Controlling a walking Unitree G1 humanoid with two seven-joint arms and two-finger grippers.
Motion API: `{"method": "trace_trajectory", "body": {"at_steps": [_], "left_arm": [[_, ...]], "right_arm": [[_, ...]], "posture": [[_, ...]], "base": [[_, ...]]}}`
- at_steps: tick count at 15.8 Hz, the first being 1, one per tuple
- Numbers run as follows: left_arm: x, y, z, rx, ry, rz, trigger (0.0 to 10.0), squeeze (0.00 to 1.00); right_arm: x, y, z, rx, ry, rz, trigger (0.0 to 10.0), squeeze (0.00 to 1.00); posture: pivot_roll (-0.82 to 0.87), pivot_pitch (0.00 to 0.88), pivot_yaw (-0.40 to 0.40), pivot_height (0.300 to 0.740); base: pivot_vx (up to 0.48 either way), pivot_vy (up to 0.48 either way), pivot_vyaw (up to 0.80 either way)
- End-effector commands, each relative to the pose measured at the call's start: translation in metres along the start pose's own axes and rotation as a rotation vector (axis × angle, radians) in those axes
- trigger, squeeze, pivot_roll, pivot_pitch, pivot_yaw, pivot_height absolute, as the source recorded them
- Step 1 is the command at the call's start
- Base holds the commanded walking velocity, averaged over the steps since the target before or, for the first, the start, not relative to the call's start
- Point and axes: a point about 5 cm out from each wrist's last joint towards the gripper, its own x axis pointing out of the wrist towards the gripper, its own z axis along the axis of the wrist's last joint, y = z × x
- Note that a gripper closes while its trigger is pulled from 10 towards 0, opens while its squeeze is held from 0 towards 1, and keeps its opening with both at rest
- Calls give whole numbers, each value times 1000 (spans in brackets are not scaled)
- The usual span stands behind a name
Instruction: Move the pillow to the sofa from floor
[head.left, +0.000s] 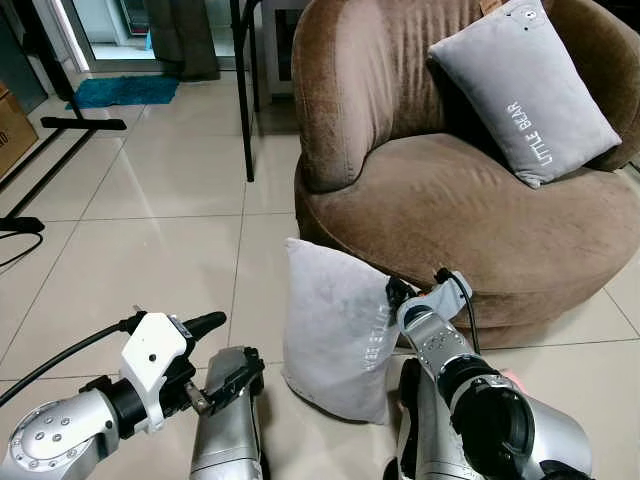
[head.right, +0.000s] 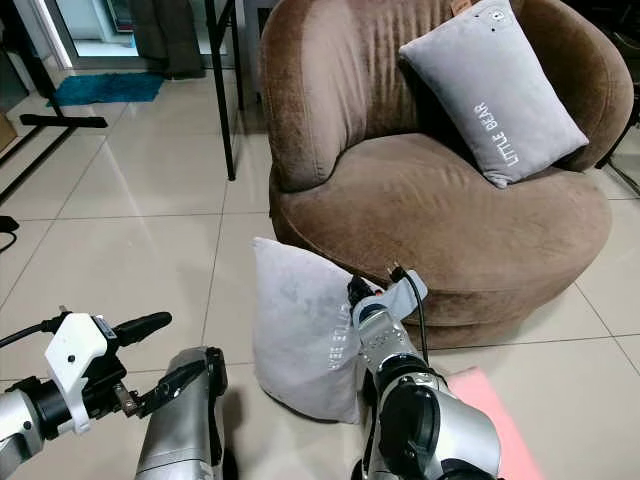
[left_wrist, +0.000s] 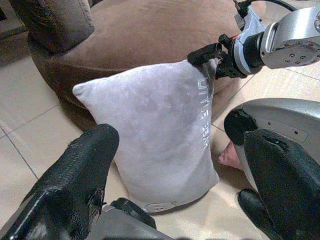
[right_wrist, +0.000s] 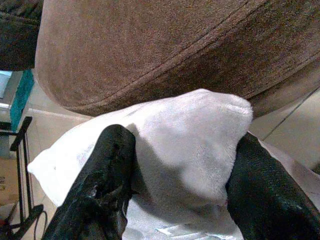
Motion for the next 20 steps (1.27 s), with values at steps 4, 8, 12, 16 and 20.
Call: {"method": "trace_trajectory", "body": {"at_steps": [4,8,12,16,20], "left_arm": [[-2,1,5,19,0,-2,10000,0],[-1,3,5,26,3,-3,10000,0],[0,7,7,39,2,0,10000,0],[2,12,7,50,-2,19,10000,0],[11,15,5,63,-20,67,10000,0]], "right_arm": [[0,-1,0,15,-1,-12,0,0],[0,-4,-2,6,4,-19,0,0],[-1,-5,-3,1,7,-23,0,0],[-1,-8,-5,2,8,-30,0,0],[-1,-8,-4,28,0,7,0,0]], "posture": [[186,0,1,462],[188,0,5,462],[191,0,9,462],[189,0,10,462],[157,0,7,462]], "base": [[0,0,0],[0,0,0],[0,0,0],[0,0,0],[0,0,0]]}}
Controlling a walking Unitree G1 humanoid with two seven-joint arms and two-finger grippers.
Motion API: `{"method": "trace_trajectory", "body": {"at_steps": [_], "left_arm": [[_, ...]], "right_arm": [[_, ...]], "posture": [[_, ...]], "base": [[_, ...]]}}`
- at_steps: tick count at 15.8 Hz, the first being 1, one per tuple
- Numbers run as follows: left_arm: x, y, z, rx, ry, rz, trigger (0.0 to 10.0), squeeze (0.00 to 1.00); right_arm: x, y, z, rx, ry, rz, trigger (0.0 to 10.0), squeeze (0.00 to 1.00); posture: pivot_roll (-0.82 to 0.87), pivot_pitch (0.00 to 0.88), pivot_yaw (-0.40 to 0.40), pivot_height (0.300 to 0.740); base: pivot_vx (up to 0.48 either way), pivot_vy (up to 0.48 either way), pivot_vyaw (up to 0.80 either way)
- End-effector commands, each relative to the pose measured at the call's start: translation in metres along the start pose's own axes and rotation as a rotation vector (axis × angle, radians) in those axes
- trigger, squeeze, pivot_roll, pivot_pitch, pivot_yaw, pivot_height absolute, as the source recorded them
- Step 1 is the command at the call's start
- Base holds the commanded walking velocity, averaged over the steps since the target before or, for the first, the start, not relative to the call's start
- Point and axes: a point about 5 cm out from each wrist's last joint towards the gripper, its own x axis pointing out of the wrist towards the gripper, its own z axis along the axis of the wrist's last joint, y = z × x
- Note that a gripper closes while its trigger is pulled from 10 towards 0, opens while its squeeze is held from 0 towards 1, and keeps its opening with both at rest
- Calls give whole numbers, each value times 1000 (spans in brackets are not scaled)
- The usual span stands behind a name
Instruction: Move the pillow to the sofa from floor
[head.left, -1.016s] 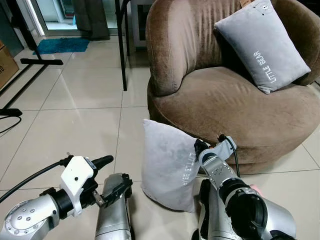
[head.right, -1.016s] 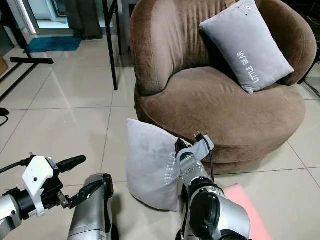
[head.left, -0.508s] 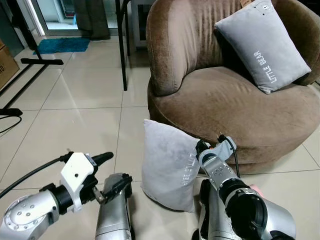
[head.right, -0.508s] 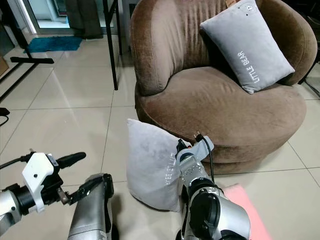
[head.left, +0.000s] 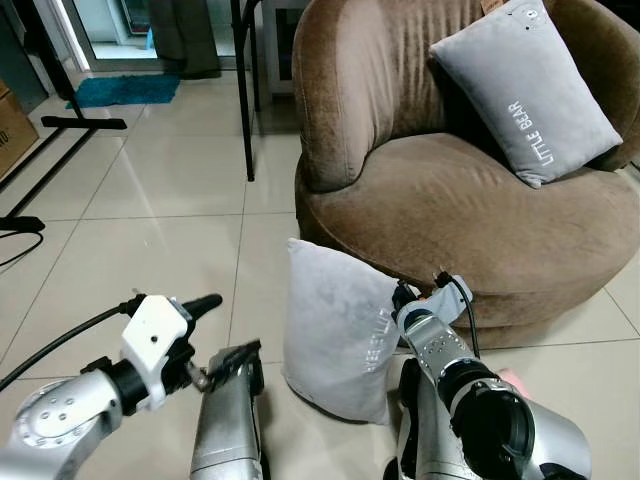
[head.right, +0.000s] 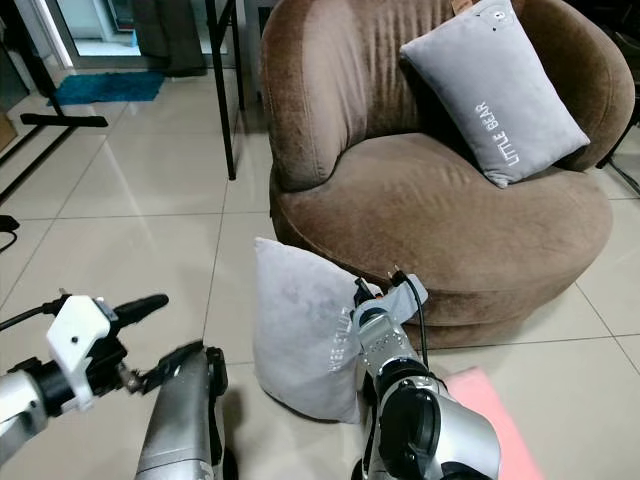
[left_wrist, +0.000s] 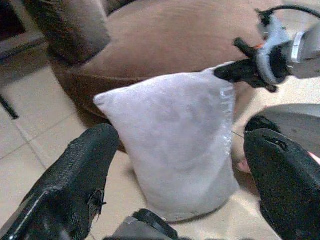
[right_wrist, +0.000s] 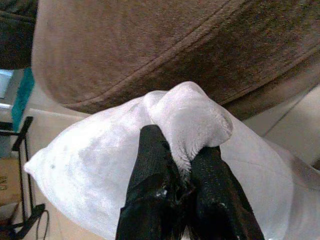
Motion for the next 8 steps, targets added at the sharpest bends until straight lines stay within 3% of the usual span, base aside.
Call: {"method": "trace_trajectory", "body": {"at_steps": [1,3,5,6,8], "left_arm": [[6,7,0,35,-12,104,10000,0],[8,12,-1,45,-21,173,10000,0],[11,14,2,60,-34,254,10000,0],[14,17,3,62,-44,321,10000,0],[17,18,6,67,-64,373,10000,0]], "right_arm": [[0,6,9,18,-41,79,0,0],[0,15,18,28,-77,159,0,0],[-6,30,31,25,-124,325,0,0],[-17,38,34,-19,-133,417,0,0],[-33,44,37,-49,-157,471,0,0]], "posture": [[114,0,12,462],[89,0,9,462],[61,0,11,462],[35,0,21,462],[27,0,26,462]], "base": [[0,0,0],[0,0,0],[0,0,0],[0,0,0],[0,0,0]]}}
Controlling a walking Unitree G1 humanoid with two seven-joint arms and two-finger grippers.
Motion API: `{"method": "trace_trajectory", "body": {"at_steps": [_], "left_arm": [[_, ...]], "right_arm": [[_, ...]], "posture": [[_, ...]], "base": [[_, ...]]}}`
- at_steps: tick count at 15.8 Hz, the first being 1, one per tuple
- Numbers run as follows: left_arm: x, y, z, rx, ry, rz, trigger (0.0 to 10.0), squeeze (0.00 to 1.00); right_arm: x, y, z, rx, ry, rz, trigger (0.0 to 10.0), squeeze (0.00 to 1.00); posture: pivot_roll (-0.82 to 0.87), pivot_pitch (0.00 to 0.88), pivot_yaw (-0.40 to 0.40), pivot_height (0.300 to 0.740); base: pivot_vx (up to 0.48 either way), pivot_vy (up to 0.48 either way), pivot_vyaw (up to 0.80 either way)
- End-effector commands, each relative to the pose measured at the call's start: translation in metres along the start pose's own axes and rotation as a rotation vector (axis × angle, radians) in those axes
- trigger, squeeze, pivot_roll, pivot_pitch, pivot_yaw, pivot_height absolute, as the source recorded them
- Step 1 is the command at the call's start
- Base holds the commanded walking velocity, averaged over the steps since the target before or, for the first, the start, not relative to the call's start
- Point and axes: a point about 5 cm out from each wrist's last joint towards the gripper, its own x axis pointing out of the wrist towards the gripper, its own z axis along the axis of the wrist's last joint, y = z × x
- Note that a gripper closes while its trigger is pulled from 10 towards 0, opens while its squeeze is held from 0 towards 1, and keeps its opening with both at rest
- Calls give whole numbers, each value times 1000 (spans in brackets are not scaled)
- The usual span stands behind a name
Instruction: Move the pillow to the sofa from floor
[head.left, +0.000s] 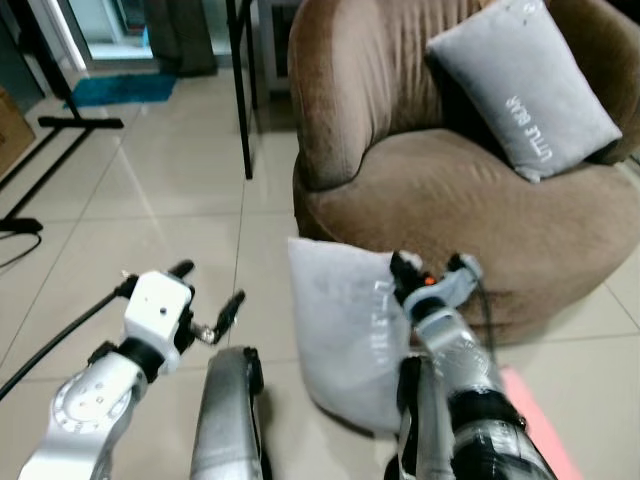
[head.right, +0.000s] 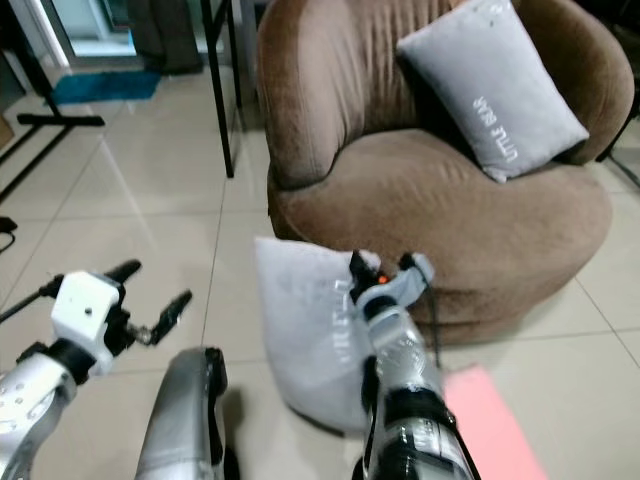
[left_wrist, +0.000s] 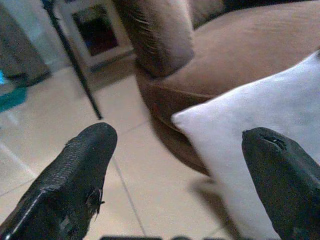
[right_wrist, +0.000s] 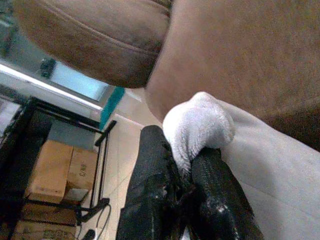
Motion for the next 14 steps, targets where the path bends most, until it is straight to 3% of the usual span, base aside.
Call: {"method": "trace_trajectory", "body": {"at_steps": [1,4,6,7,11,14], "left_arm": [[1,3,5,21,-21,39,10000,0],[-1,0,18,-10,-85,119,10000,0],[-2,-6,20,-1,-84,119,10000,0],[0,-6,20,7,-84,135,10000,0],[3,-5,25,42,-108,187,10000,0],[0,-4,27,49,-116,198,10000,0]], "right_arm": [[-1,27,19,-16,-71,101,0,0],[-29,70,37,-100,-97,255,0,0],[-37,82,42,-195,-111,309,0,0],[-39,88,45,-273,-111,299,10000,0],[-41,100,48,-263,-123,311,10000,0],[-39,114,46,-242,-117,349,10000,0]], "posture": [[21,0,31,462],[23,0,28,462],[24,0,21,462],[23,0,11,462],[55,0,-18,467],[66,0,-31,497]], "base": [[0,0,0],[0,0,0],[0,0,0],[0,0,0],[0,0,0],[0,0,0]]}}
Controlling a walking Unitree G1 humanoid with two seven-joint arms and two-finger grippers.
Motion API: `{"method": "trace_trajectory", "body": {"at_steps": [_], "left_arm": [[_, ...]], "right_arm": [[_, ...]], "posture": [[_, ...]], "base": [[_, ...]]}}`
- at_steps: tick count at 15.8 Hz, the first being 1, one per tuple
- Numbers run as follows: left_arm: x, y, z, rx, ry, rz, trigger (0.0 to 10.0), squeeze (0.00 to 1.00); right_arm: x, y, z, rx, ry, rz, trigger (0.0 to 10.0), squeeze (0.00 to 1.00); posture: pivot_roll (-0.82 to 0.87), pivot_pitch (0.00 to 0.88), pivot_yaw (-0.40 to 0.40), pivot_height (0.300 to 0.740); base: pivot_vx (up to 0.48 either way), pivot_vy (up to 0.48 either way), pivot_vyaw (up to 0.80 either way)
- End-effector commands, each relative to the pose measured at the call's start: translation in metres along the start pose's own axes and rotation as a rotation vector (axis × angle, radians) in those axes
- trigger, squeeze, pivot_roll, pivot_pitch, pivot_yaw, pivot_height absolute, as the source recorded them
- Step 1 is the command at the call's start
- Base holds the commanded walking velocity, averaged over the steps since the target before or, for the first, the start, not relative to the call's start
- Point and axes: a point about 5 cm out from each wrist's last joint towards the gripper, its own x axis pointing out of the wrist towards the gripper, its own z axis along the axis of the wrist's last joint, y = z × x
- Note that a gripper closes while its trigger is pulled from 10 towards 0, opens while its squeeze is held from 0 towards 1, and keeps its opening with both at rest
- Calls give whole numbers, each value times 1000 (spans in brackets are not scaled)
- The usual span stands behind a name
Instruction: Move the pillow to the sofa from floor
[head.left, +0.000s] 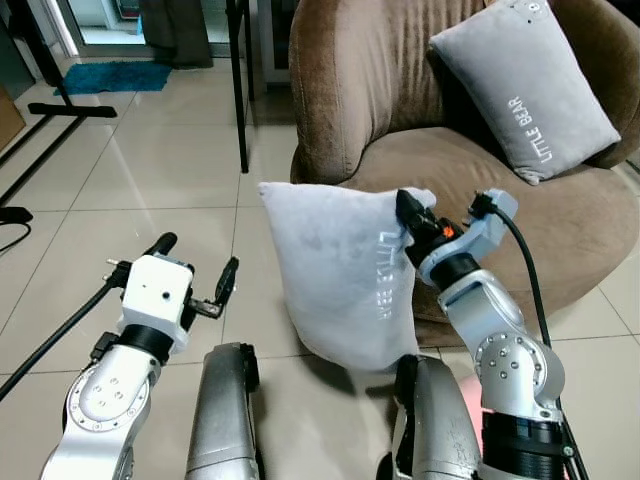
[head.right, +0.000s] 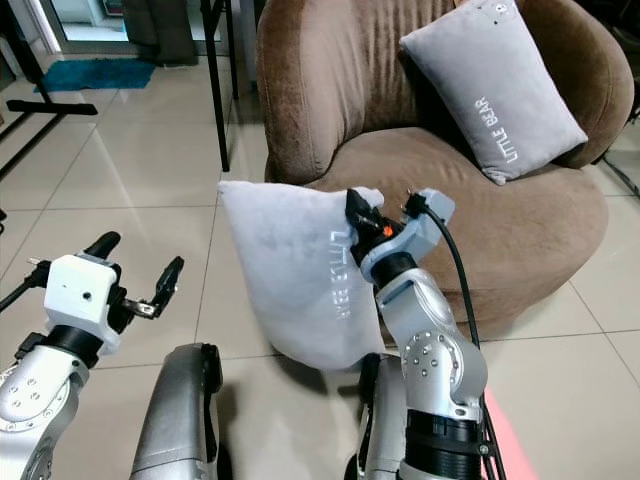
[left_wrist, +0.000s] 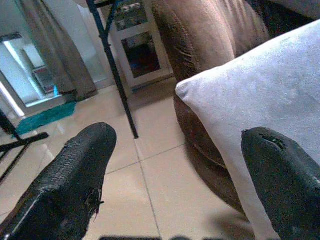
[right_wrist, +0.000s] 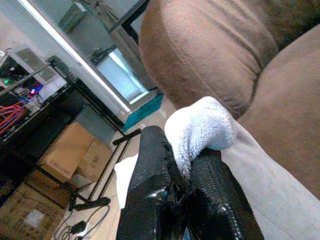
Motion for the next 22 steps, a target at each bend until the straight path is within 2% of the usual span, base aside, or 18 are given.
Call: {"method": "trace_trajectory", "body": {"at_steps": [1,2,3,6,12,15,22], "left_arm": [[-1,0,2,22,-10,15,10000,0],[-2,-2,3,21,-11,12,10000,0],[-2,-2,4,15,-16,6,10000,0],[5,0,5,31,-20,-2,10000,0],[14,-2,7,37,-34,-46,10000,0],[19,-1,10,38,-44,-52,10000,0],[18,0,9,31,-41,-25,10000,0]], "right_arm": [[4,17,6,-5,-37,65,10000,0],[5,16,5,-67,-30,59,10000,0],[5,18,6,-89,-38,75,10000,0],[2,15,12,-36,-97,39,10000,0],[-3,13,14,-24,-115,33,10000,0],[-2,15,22,-26,-148,29,10000,0],[6,25,49,-11,-235,53,10000,0]], "posture": [[71,0,-35,507],[69,0,-34,517],[67,0,-30,527],[52,0,-7,557],[16,0,33,612],[14,0,45,637],[27,0,25,692]], "base": [[0,0,0],[0,0,0],[0,0,0],[0,0,0],[0,0,0],[0,0,0],[0,0,0]]}}
